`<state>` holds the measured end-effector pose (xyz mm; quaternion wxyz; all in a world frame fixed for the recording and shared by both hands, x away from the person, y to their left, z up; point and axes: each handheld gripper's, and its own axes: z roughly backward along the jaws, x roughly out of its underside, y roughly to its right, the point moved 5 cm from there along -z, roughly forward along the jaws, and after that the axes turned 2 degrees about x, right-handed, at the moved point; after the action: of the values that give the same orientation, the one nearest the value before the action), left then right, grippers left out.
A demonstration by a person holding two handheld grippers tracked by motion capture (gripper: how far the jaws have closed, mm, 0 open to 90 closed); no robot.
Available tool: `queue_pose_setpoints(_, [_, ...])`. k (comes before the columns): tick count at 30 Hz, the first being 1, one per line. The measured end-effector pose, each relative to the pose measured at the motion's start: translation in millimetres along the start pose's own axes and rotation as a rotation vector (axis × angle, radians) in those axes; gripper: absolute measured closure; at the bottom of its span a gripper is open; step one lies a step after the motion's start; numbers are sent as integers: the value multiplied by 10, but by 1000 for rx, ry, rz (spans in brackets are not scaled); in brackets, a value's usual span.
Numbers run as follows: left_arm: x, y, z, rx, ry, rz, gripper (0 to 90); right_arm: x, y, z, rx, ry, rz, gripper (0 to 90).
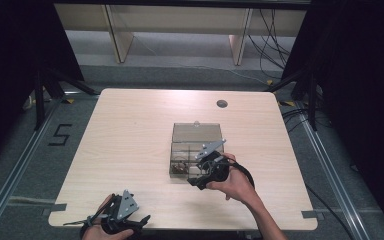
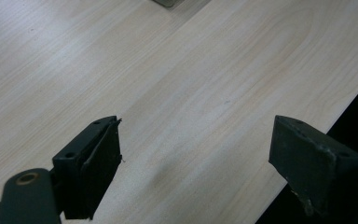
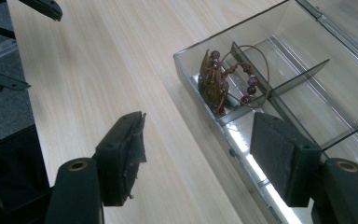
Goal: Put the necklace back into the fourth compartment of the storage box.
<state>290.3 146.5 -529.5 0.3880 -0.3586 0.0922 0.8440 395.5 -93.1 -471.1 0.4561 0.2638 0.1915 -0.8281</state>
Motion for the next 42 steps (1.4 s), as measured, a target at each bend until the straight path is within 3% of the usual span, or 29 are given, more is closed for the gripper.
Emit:
queue_pose_setpoints(4, [-2, -1, -6, 8, 15, -1, 161, 36, -29, 16, -4, -5, 2, 334])
queue_pose_setpoints(5, [-5, -10, -4, 8, 13, -17, 161, 33, -35, 8, -10, 17, 21, 329])
queue_pose_setpoints(10, [-5, -11, -2, 6, 12, -17, 161, 26, -78, 12, -10, 20, 30, 327])
queue_pose_setpoints(11, [-4, 14, 3, 10, 15, 7, 161, 28, -105, 3, -21, 24, 34, 327])
queue_pose_setpoints(13, [-8, -2, 14, -3, -1, -12, 161, 40, -121, 15, -18, 13, 32, 326])
queue_pose_setpoints(15, [-11, 4, 11, 5, 13, -8, 161, 39, -121, 14, -18, 20, 41, 325])
queue_pose_setpoints(18, [0, 14, 9, 9, 0, 3, 161, 56, -150, 2, -20, 17, 20, 323])
queue_pose_setpoints(19, [-3, 15, -3, 8, 12, 5, 161, 53, -154, 10, -33, 20, 41, 323])
queue_pose_setpoints(21, [-4, 16, -7, 9, 17, 5, 161, 52, -160, 17, -14, 26, 45, 323])
queue_pose_setpoints(24, [-3, 25, -7, 14, 13, 6, 161, 60, -190, 15, -31, 17, 48, 323])
queue_pose_setpoints(26, [-10, 14, -8, 17, 15, -24, 161, 71, -223, -7, -36, 21, 48, 322])
queue_pose_setpoints(27, [-5, 31, -12, 18, 18, 3, 161, 77, -225, -6, -41, 12, 55, 322])
queue_pose_setpoints(28, [-8, 23, -9, 16, 16, -9, 161, 78, -214, -8, -27, 17, 64, 321])
queue_pose_setpoints(29, [-13, 8, -2, 13, 9, -27, 161, 88, -216, -7, -29, 9, 55, 321])
queue_pose_setpoints(33, [-10, 29, -2, 17, 22, 7, 161, 115, -194, -8, -24, 17, 50, 320])
queue_pose_setpoints(35, [-14, 18, -3, 5, 14, -6, 161, 132, -188, 0, -32, 18, 51, 321])
queue_pose_setpoints(39, [-16, 20, 1, 18, 20, -16, 161, 161, -162, 33, -24, 25, 48, 321])
queue_pose_setpoints(42, [-13, 20, 20, 13, 17, -1, 161, 186, -163, 42, -29, 23, 29, 321])
